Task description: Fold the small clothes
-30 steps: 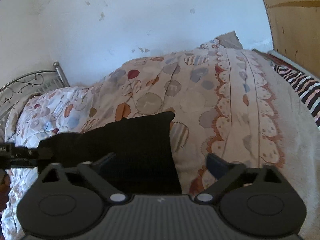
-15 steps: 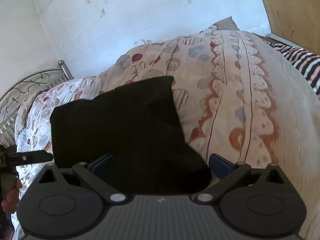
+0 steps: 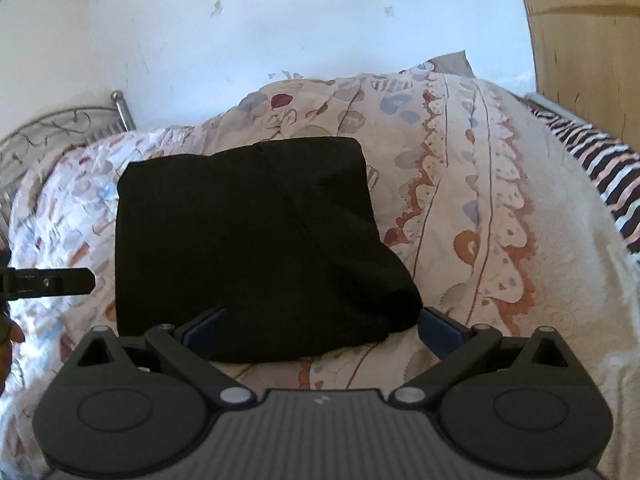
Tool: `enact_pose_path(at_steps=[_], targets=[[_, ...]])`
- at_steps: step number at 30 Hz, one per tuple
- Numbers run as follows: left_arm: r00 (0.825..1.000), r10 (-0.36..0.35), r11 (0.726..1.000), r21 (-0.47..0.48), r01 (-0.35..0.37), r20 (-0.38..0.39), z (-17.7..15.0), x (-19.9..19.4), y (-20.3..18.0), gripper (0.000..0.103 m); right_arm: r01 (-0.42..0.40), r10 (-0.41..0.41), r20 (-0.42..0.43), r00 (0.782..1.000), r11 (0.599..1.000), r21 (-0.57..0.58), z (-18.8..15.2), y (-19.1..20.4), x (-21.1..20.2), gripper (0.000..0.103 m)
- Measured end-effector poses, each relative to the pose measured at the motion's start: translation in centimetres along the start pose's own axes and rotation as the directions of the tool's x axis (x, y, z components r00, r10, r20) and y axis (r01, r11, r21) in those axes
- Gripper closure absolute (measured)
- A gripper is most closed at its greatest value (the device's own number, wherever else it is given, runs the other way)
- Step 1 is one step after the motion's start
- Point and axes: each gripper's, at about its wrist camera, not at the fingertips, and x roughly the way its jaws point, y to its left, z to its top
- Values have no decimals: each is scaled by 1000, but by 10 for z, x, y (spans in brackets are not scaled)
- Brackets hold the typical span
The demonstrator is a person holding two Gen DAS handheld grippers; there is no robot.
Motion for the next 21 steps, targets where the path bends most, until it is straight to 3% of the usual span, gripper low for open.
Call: enact_pose_path(at_steps=[4,10,11,12,13,15,16,17,19,21], targets=[[1000,10,1000,24,-9,-27,2,23,2,1,-21,21,-11,1000,1000,-16,7,-8,18,0],[999,-26,999,46,28,-46,7,55,5,2,-158,160,-56,986,987,33,25,-34,57,1],[998,-36,998,45,38,-56,7,60,6,10,-176,179,-76,981,984,34,26,-36,63,5],[996,-56,998,38,59,-71,7,64,6,18,-184,186,-95,978,982,29,26,-35,68,18],[992,-92,995,26,95,-83,7,65,7,43,-180,181,-102,978,983,21,25,-34,69,25],[988,-118,992,20,121,-97,6,63,4,54,-205,208,-122,971,978,35,24,-34,69,58],[985,-127,991,14,130,-116,6,62,2,66,-228,234,-127,964,972,59,24,-33,67,66],[980,-143,990,-17,142,-139,7,60,1,71,-233,241,-131,962,970,72,24,-31,63,73],[969,-178,979,-128,158,-169,11,52,4,73,-228,237,-140,961,971,75,27,-24,54,78],[947,-258,942,-268,203,-189,17,40,9,74,-243,254,-139,957,966,92,36,-19,39,81]])
